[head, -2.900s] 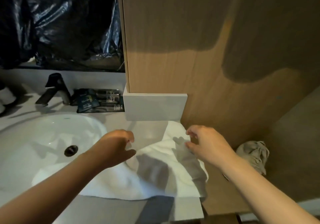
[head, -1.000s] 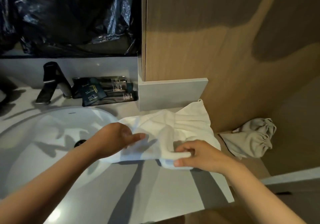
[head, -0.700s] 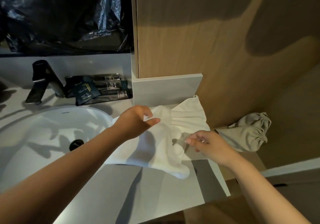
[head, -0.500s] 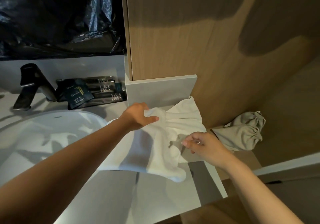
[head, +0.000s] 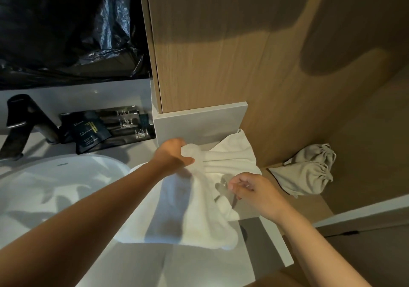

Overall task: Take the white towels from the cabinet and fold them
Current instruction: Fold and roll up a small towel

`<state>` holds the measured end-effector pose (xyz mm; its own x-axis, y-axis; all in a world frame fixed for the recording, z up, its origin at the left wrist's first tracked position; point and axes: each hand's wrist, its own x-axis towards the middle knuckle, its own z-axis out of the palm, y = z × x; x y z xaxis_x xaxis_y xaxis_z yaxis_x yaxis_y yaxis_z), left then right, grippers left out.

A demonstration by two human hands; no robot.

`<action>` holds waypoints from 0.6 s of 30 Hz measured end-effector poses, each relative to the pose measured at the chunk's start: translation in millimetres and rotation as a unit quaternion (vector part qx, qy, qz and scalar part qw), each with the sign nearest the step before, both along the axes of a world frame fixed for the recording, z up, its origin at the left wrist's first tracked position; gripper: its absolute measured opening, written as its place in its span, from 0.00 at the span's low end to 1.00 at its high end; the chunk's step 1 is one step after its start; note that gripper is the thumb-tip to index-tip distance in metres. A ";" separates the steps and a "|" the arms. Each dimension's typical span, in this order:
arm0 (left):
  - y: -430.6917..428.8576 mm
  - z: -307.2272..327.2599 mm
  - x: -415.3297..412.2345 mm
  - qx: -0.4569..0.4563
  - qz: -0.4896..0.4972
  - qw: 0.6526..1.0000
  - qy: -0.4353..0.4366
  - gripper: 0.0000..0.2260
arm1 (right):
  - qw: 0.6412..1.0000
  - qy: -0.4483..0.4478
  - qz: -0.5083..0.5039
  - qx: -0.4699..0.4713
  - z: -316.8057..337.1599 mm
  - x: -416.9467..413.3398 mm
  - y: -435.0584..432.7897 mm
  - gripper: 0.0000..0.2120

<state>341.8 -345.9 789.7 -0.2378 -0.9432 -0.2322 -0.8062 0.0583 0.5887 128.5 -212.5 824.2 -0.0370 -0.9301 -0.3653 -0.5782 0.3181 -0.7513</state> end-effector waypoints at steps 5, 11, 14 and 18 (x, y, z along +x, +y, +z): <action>19.2 20.0 18.0 -0.045 -0.029 0.994 0.099 0.10 | 0.999 -0.023 -0.015 -0.026 -1.4 6.9 -6.0 0.07; 38.2 47.9 40.0 -0.070 -0.058 0.993 0.077 0.08 | 0.995 -0.084 -0.043 -0.033 -6.9 35.7 -15.0 0.07; 47.3 62.4 49.0 -0.071 -0.061 0.991 0.091 0.09 | 0.991 -0.130 -0.035 0.008 -9.2 50.3 -16.3 0.12; 52.3 76.2 60.0 -0.031 -0.046 0.993 0.102 0.10 | 0.987 -0.156 -0.035 -0.029 -8.0 63.7 -13.5 0.08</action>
<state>401.9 -293.6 865.9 -0.3593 -0.9263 -0.1131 -0.6607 0.1669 0.7319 192.2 -226.0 816.1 0.0033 -0.9489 -0.3155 -0.2936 0.3006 -0.9074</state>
